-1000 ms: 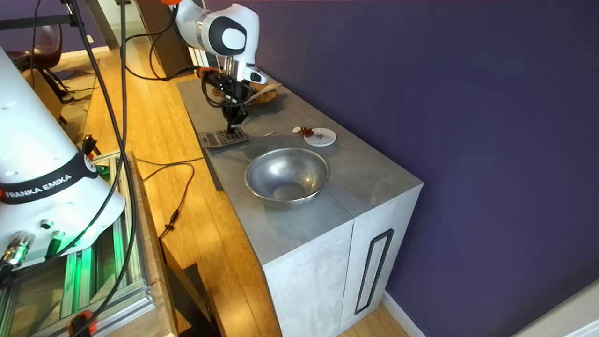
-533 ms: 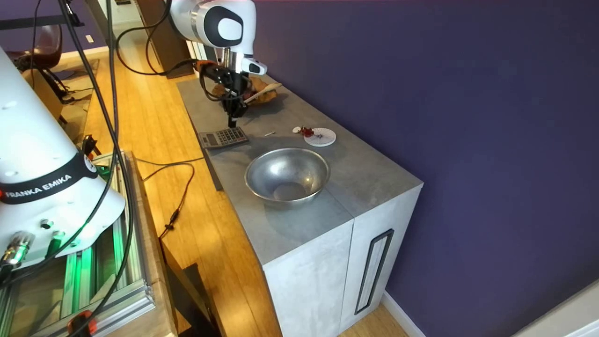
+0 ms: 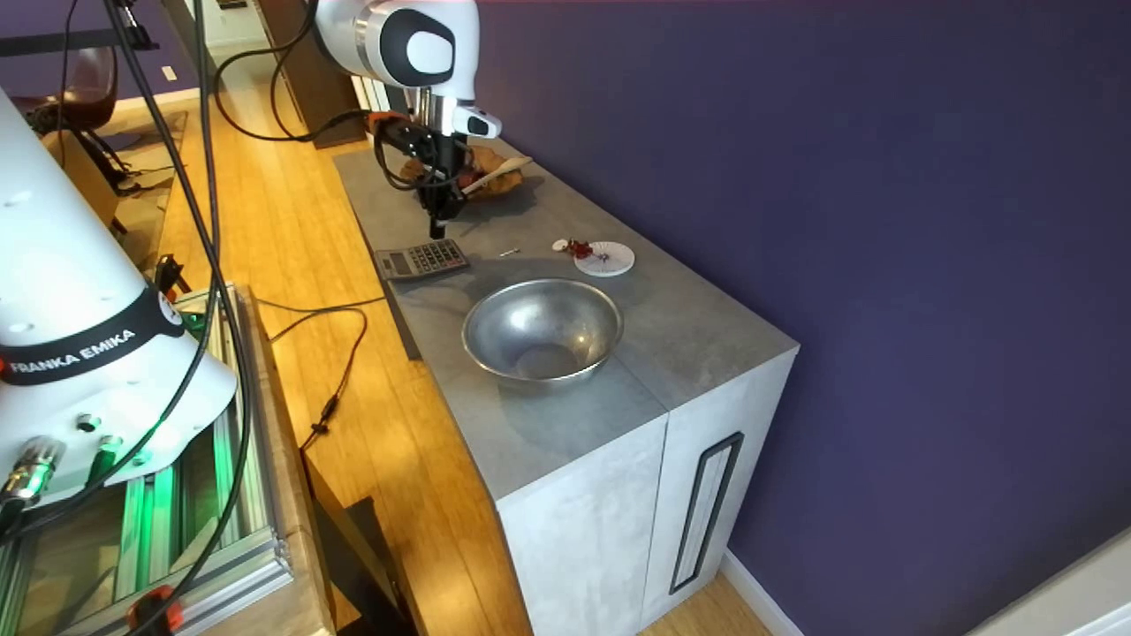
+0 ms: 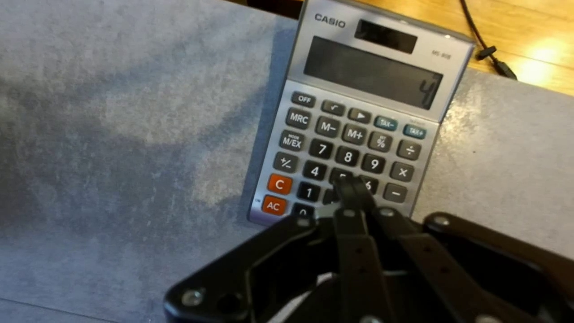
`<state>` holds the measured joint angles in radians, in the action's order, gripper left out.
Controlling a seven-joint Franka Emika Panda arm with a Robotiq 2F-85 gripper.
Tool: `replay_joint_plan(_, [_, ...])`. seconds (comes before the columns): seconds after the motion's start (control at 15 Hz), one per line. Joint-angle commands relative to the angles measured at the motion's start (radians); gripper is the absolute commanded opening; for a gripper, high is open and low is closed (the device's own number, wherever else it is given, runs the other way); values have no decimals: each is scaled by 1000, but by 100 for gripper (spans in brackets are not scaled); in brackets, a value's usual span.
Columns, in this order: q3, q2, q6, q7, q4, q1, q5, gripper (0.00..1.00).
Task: Press the formula 1 + 1 = on the calculator
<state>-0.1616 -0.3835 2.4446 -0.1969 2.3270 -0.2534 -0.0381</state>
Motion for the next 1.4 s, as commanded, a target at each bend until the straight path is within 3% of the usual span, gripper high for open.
replay_joint_plan(0.0, [-19,-10,25,32,-8,7,-15,0])
replay_joint_plan(1.33, [-3,-122,-7,58,-104,-5,16,0])
